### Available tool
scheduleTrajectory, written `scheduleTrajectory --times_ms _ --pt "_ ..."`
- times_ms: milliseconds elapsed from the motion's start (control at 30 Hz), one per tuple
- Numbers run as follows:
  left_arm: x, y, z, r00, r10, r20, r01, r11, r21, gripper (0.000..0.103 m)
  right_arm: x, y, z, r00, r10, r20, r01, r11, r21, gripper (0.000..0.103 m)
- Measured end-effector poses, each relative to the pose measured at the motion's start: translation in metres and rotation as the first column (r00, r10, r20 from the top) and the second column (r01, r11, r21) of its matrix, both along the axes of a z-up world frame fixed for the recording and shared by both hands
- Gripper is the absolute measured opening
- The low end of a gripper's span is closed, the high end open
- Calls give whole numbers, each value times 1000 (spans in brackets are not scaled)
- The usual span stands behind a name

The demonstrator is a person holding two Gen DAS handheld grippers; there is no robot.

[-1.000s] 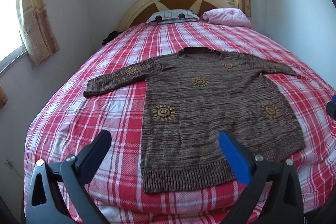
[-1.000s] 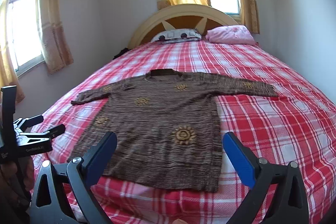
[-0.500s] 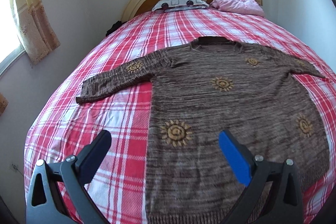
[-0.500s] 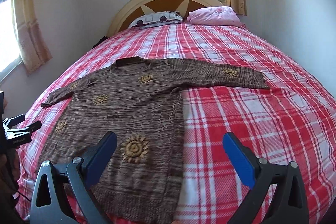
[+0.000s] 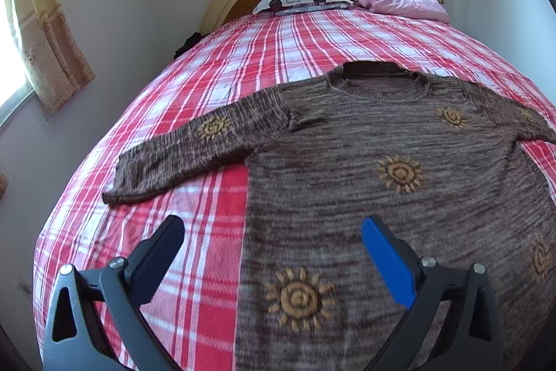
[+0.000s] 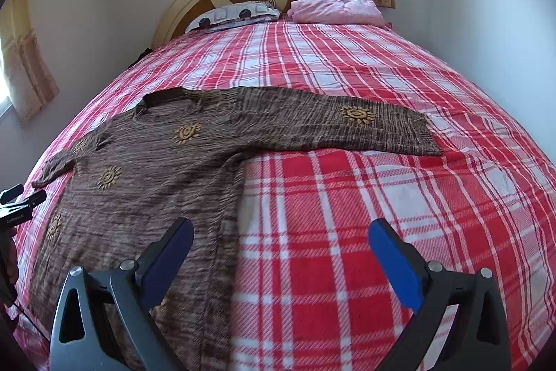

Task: Fold small clothes
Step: 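Move the right tool down to the sweater sleeve cuff nearest it, then close the right tool on the sleeve cuff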

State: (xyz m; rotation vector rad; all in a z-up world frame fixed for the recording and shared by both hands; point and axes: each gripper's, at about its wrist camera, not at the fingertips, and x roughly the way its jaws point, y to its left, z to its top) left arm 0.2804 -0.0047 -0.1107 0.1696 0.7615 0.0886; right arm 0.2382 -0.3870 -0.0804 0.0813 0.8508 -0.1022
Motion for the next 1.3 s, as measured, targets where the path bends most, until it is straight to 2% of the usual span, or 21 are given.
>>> scheduleTrajectory --times_ms 100,200,300,433,533,600,633,900,1000,1100,1133,1167,1300 --pt "18 1 -4 1000 -12 22 12 1000 28 103 17 -25 1 999 -36 9 36 999 20 101" --pt "39 3 -11 1000 -30 6 30 999 39 103 32 -55 5 996 -82 17 81 995 61 100" --pt "52 5 -17 1000 -27 -11 27 999 27 103 46 -88 4 989 -144 7 142 980 139 90" --pt "62 4 -29 999 -25 -40 25 1000 14 103 57 -134 -9 970 -243 -27 240 929 281 81" --pt "66 2 -35 998 -25 -50 26 1000 17 103 63 -161 -25 949 -310 -56 310 888 341 69" --pt "70 3 -38 998 -22 -54 22 1000 14 103 66 -172 -33 940 -336 -66 337 874 351 66" --pt "72 4 -39 998 -20 -54 21 1000 13 103 69 -177 -36 936 -347 -66 347 870 350 61" --pt "87 0 -40 998 -21 -65 22 1000 16 103 85 -203 -52 900 -428 -87 433 847 308 56" --pt "90 -3 -42 997 -28 -69 29 999 12 103 91 -206 -55 899 -429 -88 435 849 299 54" --pt "91 -7 -44 996 -37 -78 38 999 9 103 95 -209 -57 895 -438 -86 443 848 292 32" --pt "91 -8 -45 996 -39 -79 40 999 7 103 96 -211 -57 895 -437 -85 442 847 295 21" --pt "91 -9 -45 996 -39 -78 40 999 7 103 97 -211 -57 896 -435 -86 440 848 296 17" --pt "90 -7 -42 996 -37 -76 37 999 0 103 100 -207 -57 906 -416 -81 421 866 268 14"
